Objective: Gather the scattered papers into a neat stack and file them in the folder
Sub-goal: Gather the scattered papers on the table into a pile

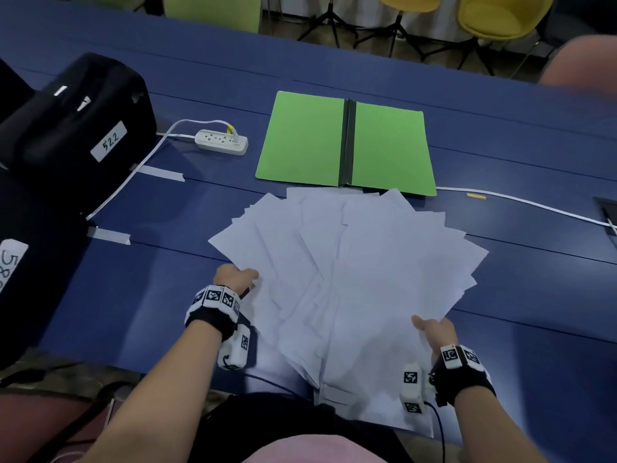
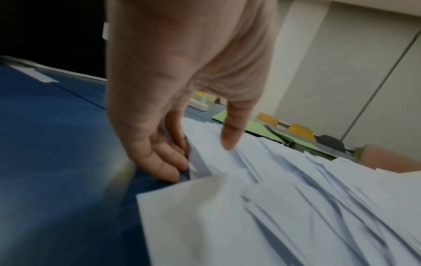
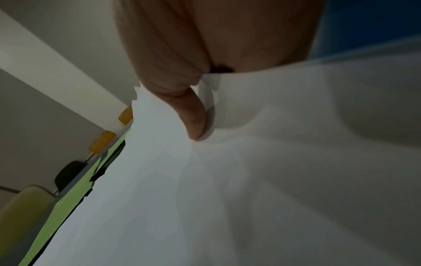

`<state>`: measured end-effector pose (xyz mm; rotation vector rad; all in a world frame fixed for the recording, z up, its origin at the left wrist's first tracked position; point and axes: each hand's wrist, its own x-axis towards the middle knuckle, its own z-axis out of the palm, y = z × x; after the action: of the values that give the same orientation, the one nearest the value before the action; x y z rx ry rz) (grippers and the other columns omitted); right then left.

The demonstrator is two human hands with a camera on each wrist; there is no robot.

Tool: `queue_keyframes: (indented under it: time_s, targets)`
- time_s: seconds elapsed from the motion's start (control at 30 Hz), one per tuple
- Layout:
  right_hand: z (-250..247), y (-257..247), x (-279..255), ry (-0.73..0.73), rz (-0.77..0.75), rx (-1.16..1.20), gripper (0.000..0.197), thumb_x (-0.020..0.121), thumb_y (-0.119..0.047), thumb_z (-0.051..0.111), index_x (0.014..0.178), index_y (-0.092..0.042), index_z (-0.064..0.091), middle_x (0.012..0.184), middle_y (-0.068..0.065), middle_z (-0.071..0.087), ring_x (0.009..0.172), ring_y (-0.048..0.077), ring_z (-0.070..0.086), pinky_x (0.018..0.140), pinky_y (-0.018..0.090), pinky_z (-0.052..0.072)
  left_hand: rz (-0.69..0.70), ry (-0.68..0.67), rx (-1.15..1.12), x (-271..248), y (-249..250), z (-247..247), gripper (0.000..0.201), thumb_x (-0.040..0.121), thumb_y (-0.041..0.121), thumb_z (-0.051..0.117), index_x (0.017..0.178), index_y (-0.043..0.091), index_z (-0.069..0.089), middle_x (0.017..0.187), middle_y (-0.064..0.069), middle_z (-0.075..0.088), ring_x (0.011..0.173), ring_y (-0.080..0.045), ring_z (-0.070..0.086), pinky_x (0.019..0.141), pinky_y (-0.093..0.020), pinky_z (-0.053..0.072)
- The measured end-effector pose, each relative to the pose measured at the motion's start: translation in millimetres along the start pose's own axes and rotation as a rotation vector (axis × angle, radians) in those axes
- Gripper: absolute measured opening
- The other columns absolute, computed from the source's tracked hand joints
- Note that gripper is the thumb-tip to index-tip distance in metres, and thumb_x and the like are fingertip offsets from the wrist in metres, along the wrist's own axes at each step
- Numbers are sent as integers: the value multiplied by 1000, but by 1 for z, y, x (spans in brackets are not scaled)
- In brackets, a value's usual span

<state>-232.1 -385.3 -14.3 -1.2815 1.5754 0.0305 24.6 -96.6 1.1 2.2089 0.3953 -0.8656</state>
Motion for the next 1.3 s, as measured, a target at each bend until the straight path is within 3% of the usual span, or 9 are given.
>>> queue_keyframes:
  time_s: [0.13, 0.23, 0.33, 0.43, 0.63, 0.77, 0.97, 1.1, 1.3]
  targets:
    - [11, 4, -11, 10, -187, 125, 85, 81, -7, 71, 148, -16, 20, 145, 9, 43, 131, 30, 45, 109, 48, 36, 8, 143, 282, -11, 18, 18, 39, 87, 18, 57, 120, 0, 48, 132, -17, 41, 88, -27, 54, 85, -33, 43]
    - [15, 8, -8, 26, -211, 177, 111, 63, -20, 86, 147, -30, 15, 138, 1, 48, 124, 22, 50, 108, 48, 38, -8, 176, 486, -17, 15, 34, 46, 91, 17, 48, 135, 7, 40, 135, -17, 35, 122, -31, 40, 101, -37, 34]
    - [16, 5, -2, -2, -105, 95, 92, 64, -21, 86, 140, -4, 36, 133, 14, 56, 119, 31, 56, 104, 50, 43, -16, 121, 552, -20, 20, 45, 35, 95, 17, 37, 127, 16, 51, 126, -14, 41, 107, -22, 41, 78, -32, 30]
    - [17, 4, -6, -77, -43, 0, 75, 73, -21, 80, 133, 6, 46, 131, 20, 56, 117, 36, 57, 101, 49, 46, -32, 81, 509, -17, 19, 49, 39, 94, 21, 49, 128, 2, 48, 135, -22, 44, 119, -32, 49, 80, -32, 36]
    - [14, 8, -6, 49, -40, 101, 62, 87, -6, 63, 138, 11, 31, 131, 17, 48, 125, 36, 47, 103, 45, 39, -90, 258, 349, -13, 16, 57, 46, 72, 9, 71, 112, 1, 50, 132, -18, 37, 116, -34, 44, 87, -39, 45]
    - [-2, 18, 1, 152, 3, 223, 71, 87, -12, 64, 142, 8, 24, 143, 23, 39, 117, 33, 49, 98, 40, 38, -50, 224, 534, -14, 14, 58, 83, 60, 41, 83, 120, 3, 39, 125, -10, 43, 115, -27, 41, 73, -31, 37]
    - [-7, 21, 5, 175, 38, 151, 56, 86, -10, 61, 131, 14, 38, 109, 20, 51, 92, 26, 48, 78, 34, 36, 22, 224, 494, -20, 12, 69, 56, 73, 10, 71, 116, 1, 38, 123, -18, 39, 107, -27, 52, 85, -29, 47]
    - [0, 20, 2, 131, 68, 24, 50, 88, -12, 60, 127, 16, 45, 116, 27, 56, 111, 37, 57, 77, 31, 36, -24, 153, 380, -22, 15, 69, 50, 73, 37, 70, 102, 6, 44, 111, -7, 48, 75, -19, 44, 77, -25, 35]
    - [-1, 15, -6, 99, 78, -96, 43, 91, -17, 59, 124, 11, 53, 127, 27, 57, 118, 35, 56, 75, 28, 35, 10, 134, 355, -19, 11, 73, 43, 71, 39, 73, 97, 7, 59, 111, -10, 49, 118, -32, 43, 90, -36, 42]
